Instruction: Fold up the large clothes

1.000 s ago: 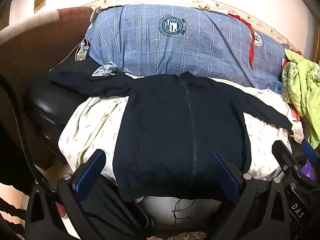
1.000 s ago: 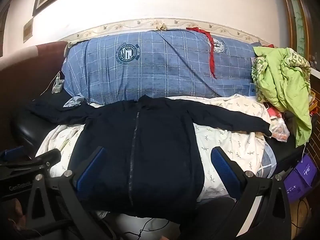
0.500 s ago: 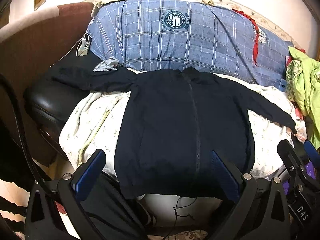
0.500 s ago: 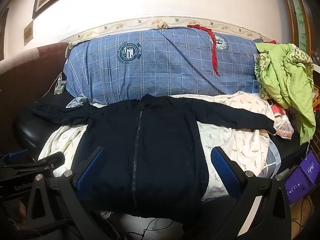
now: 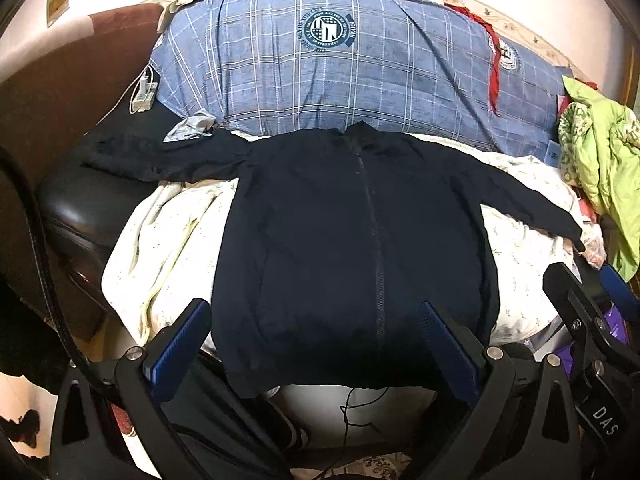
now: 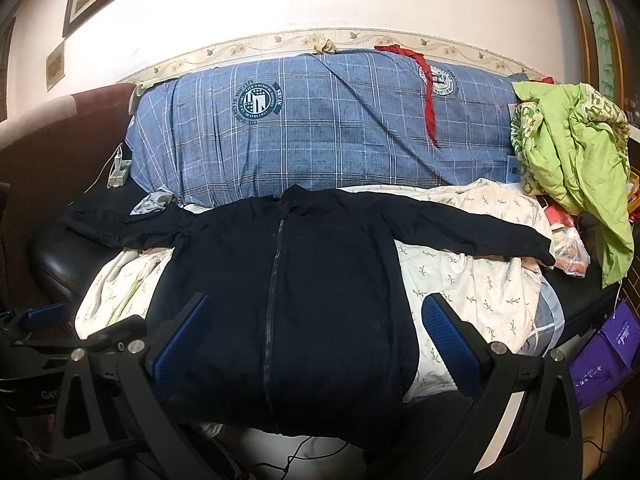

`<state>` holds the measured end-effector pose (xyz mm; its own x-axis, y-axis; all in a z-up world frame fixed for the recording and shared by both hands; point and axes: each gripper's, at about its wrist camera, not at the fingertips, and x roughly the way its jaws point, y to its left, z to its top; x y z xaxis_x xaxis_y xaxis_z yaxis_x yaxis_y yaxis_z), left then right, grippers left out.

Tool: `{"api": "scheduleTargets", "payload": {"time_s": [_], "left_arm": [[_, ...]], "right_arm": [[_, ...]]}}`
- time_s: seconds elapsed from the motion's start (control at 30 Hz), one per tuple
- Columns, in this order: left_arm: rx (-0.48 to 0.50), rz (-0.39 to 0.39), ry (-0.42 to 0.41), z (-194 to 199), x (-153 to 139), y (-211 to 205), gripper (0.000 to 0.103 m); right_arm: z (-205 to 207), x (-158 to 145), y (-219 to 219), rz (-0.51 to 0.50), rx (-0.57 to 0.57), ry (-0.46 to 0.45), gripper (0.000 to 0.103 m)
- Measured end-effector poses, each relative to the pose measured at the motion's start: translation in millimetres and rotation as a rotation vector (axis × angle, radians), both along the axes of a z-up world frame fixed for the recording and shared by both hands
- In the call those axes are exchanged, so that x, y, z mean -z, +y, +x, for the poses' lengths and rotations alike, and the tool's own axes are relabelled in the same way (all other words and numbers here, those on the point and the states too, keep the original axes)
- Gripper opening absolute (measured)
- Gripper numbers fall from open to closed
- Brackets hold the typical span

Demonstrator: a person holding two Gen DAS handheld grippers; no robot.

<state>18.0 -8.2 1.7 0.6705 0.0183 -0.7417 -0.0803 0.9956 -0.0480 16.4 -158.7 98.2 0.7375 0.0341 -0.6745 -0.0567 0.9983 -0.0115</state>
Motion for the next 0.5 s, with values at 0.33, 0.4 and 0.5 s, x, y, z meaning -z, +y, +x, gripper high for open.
{"api": "scheduleTargets", "payload": {"time_s": [0.33, 0.4, 0.5], "left_arm": [[0.016, -0.033, 0.015, 5.8, 2.7, -3.2, 0.103], [0.016, -0.032, 0.024, 7.5, 3.6, -3.3, 0.103], [0.021, -0.034, 0.030, 6.8, 3.5, -3.8, 0.103]], "right_arm": [[4.8, -0.4, -8.8, 0.017, 0.009, -0.003, 0.103], [5.6, 0.3, -10.0, 0.021, 0.008, 0.000, 0.103], [7.4, 1.0, -11.6, 0.026, 0.010, 0.005, 0.103]]}}
